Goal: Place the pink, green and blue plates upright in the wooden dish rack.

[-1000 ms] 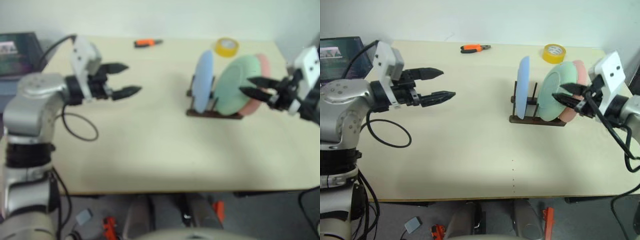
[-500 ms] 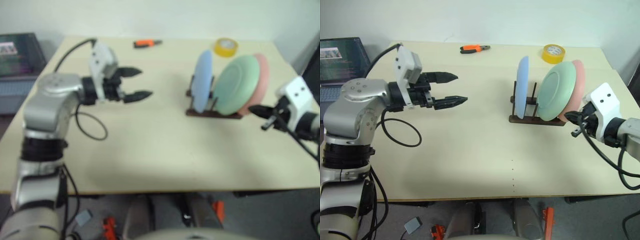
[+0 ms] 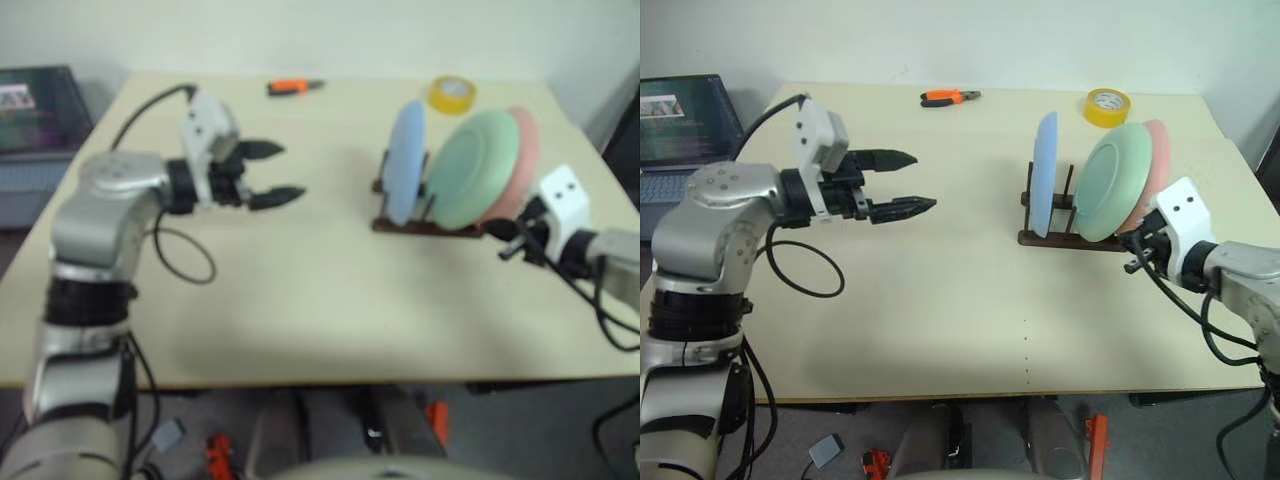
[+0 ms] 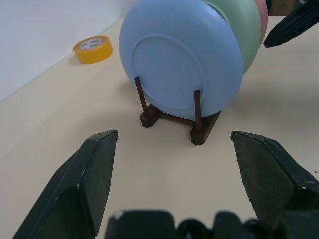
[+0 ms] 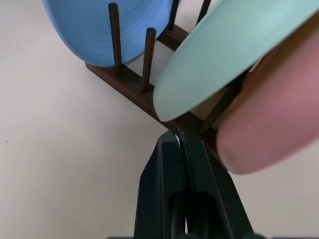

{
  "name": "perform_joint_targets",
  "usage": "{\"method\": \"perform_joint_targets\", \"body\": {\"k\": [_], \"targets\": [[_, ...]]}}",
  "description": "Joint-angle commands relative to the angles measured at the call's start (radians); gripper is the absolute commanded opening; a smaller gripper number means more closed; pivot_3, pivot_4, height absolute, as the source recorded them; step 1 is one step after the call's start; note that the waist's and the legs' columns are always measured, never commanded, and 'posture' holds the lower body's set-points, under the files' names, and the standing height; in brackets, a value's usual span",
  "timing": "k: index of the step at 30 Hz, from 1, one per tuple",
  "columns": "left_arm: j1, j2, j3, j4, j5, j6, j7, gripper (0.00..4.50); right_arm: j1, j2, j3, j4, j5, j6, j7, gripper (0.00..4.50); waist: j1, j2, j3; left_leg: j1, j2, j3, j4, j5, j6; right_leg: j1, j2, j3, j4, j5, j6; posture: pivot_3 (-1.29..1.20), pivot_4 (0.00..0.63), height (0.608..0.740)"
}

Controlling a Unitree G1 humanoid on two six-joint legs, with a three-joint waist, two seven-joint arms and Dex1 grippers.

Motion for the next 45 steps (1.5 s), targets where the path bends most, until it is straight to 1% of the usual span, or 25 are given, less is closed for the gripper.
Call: {"method": "perform_joint_targets", "body": {"k": [1, 12, 20, 27, 39, 42, 45], "targets": [[0.002, 0.021, 0.035, -0.047, -0.006, 0.006, 0.012, 4.03, -0.037, 0.000, 0.005, 0.021, -0.040, -0.007, -0.018, 0.05, 0.000, 0.000, 0.000, 0.000, 0.000, 0.000, 0.000, 0.000, 0.000, 0.000, 0.000, 0.000, 0.000, 0.000, 0.000, 0.00, 0.150, 0.740], [0.008, 0.026, 0.040, -0.063, -0.009, 0.019, 0.023, 4.03, -0.103, 0.051, 0.044, 0.058, -0.095, -0.031, -0.023, 0.05, 0.000, 0.000, 0.000, 0.000, 0.000, 0.000, 0.000, 0.000, 0.000, 0.000, 0.000, 0.000, 0.000, 0.000, 0.000, 0.00, 0.150, 0.740], [0.009, 0.020, 0.038, -0.080, -0.011, 0.031, 0.030, 4.03, -0.148, 0.055, 0.053, 0.054, -0.105, -0.049, -0.010, 0.05, 0.001, 0.000, 0.000, 0.000, 0.000, 0.000, 0.001, 0.000, 0.000, 0.000, 0.000, 0.000, 0.000, 0.000, 0.000, 0.00, 0.150, 0.740], [0.003, 0.014, 0.036, -0.079, -0.011, 0.035, 0.036, 4.03, -0.190, 0.060, 0.089, 0.073, -0.131, -0.075, 0.016, 0.05, 0.000, 0.000, 0.000, 0.000, 0.000, 0.000, 0.001, 0.000, 0.000, 0.000, 0.000, 0.000, 0.001, 0.000, 0.000, 0.00, 0.150, 0.740], [0.024, 0.014, 0.044, -0.115, -0.023, 0.058, 0.066, 4.03, -0.326, 0.080, 0.182, 0.203, -0.215, -0.176, 0.080, 0.05, 0.000, 0.000, 0.000, 0.000, 0.000, 0.000, 0.001, 0.000, 0.000, 0.000, 0.001, 0.000, 0.001, 0.000, 0.000, 0.00, 0.150, 0.740], [0.035, 0.019, 0.051, -0.132, -0.030, 0.066, 0.071, 4.03, -0.339, 0.068, 0.178, 0.217, -0.229, -0.190, 0.098, 0.05, 0.000, 0.000, 0.000, 0.000, 0.000, 0.000, 0.001, 0.000, 0.000, 0.000, 0.001, 0.000, 0.001, 0.000, 0.000, 0.00, 0.150, 0.740], [0.046, 0.032, 0.059, -0.139, -0.028, 0.072, 0.073, 4.03, -0.352, 0.028, 0.153, 0.228, -0.244, -0.209, 0.131, 0.05, 0.000, 0.000, 0.000, 0.000, 0.000, 0.000, 0.001, 0.000, 0.000, 0.000, 0.000, 0.000, 0.001, 0.000, 0.000, 0.00, 0.150, 0.740]]}}
